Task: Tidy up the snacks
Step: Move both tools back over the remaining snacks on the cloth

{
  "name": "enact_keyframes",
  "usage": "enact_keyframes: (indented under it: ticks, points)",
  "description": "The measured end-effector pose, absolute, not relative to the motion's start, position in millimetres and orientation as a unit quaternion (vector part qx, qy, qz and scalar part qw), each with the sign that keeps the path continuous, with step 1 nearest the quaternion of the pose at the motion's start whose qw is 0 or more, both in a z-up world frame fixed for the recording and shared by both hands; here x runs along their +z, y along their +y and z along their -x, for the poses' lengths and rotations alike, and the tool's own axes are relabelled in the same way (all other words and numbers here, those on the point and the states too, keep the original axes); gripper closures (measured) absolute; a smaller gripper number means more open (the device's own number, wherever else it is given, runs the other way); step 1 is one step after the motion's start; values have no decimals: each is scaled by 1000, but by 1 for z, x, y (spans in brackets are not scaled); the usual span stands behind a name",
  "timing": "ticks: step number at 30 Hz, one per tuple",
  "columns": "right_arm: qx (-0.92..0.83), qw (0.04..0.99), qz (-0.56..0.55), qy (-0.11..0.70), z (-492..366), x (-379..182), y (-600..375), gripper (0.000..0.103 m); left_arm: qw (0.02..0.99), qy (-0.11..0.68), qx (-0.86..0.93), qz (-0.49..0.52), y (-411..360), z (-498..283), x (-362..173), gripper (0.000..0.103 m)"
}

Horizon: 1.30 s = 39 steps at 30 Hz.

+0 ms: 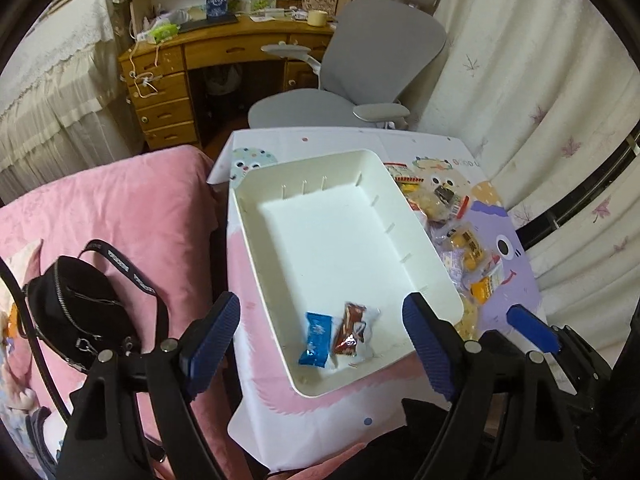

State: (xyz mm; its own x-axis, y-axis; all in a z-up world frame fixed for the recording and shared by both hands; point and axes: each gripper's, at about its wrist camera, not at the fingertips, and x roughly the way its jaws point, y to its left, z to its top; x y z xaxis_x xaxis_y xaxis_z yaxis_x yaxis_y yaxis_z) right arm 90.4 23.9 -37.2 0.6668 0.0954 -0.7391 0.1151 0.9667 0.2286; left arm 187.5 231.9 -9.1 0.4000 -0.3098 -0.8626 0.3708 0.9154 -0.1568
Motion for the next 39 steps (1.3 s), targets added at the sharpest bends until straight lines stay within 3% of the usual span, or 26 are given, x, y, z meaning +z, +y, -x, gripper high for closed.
enact_keyframes:
  ticks: [19, 39]
  points:
    - [-103, 864, -197, 452, -60, -84, -56, 43, 807, 543, -232, -3, 194, -179, -42, 21]
    - [-11, 866, -37, 498, -59, -89, -147, 40, 806, 554, -207, -1, 58, -145, -46, 21]
